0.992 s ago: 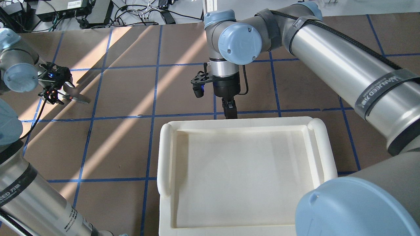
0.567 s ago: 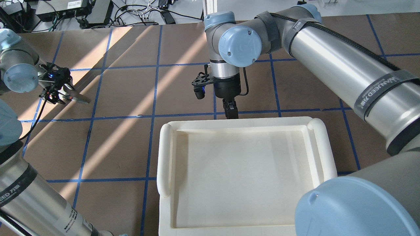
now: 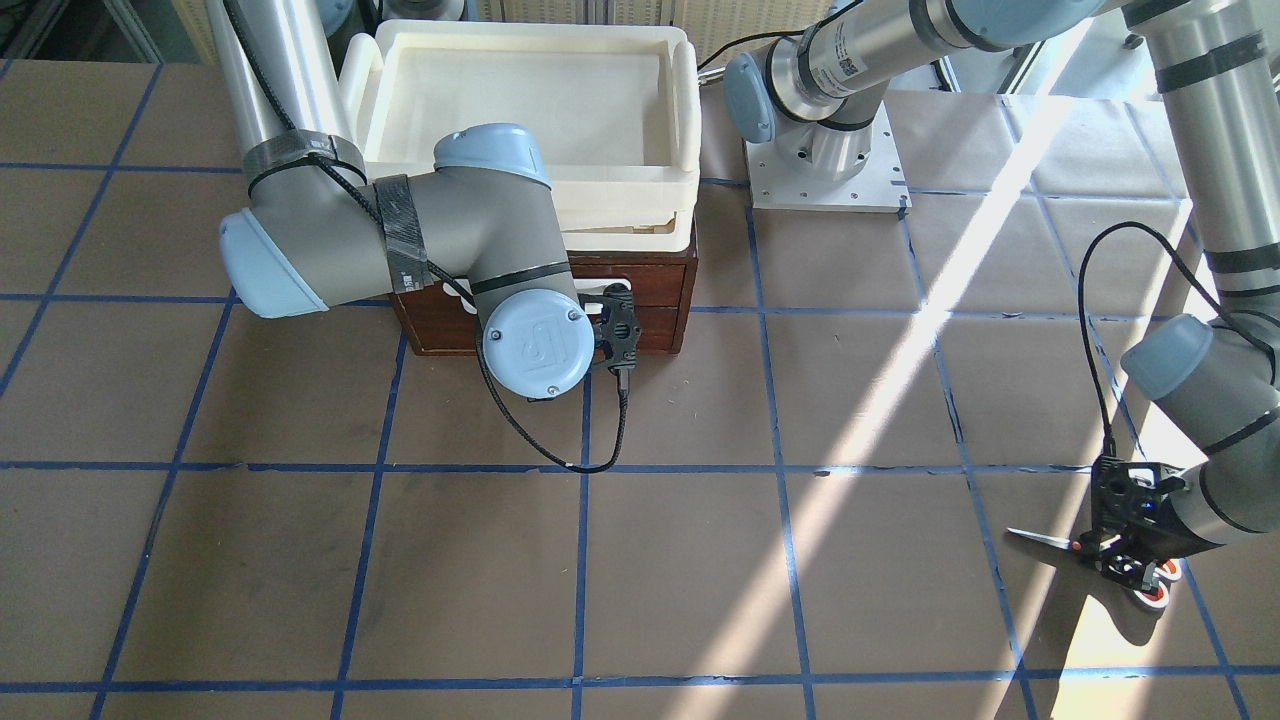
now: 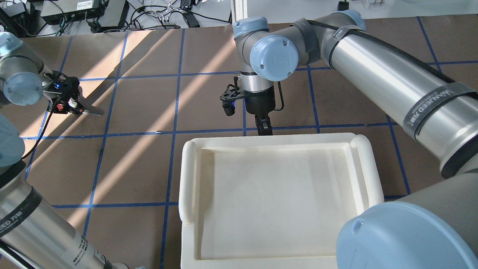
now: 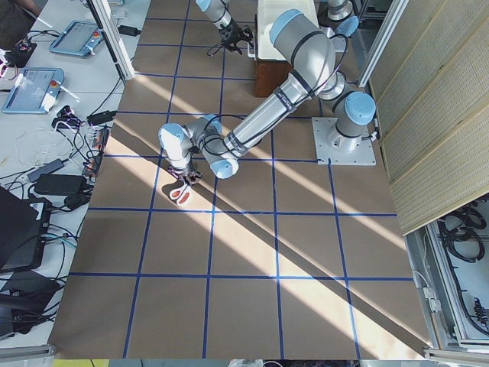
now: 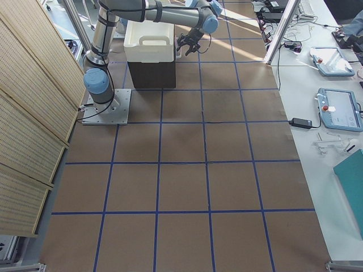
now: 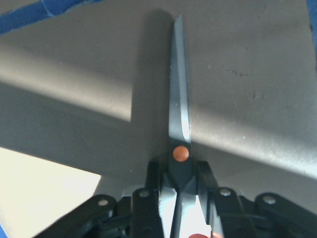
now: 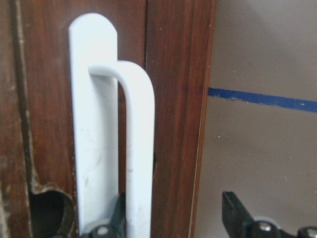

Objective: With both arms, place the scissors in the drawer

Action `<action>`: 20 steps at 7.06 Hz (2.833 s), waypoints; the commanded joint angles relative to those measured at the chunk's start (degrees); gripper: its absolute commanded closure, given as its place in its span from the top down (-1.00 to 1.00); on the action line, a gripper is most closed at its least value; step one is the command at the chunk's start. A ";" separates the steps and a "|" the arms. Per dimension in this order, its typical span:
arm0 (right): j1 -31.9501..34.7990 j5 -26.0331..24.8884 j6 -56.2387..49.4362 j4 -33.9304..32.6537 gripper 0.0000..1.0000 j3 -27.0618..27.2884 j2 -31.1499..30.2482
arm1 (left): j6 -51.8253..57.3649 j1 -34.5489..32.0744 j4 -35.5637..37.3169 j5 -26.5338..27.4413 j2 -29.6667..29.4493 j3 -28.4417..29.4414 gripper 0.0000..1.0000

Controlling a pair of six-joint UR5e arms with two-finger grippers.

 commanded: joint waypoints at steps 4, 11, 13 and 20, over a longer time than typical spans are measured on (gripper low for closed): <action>-0.70 -1.11 -0.83 -6.04 0.22 -2.26 0.43 | -4.86 -3.24 -6.31 -0.35 6.45 0.16 -1.00; -2.02 -3.92 -1.36 -16.78 0.22 -6.05 3.33 | -14.47 -5.70 -10.81 -0.17 10.25 -0.02 -1.00; -2.20 -5.05 -1.36 -20.46 0.21 -5.96 3.33 | -14.56 -5.70 -11.24 -0.26 10.16 -0.02 -1.00; -2.20 -5.85 -1.28 -24.26 0.99 -5.87 2.98 | -14.56 -5.79 -11.42 -0.26 10.16 -0.02 -1.00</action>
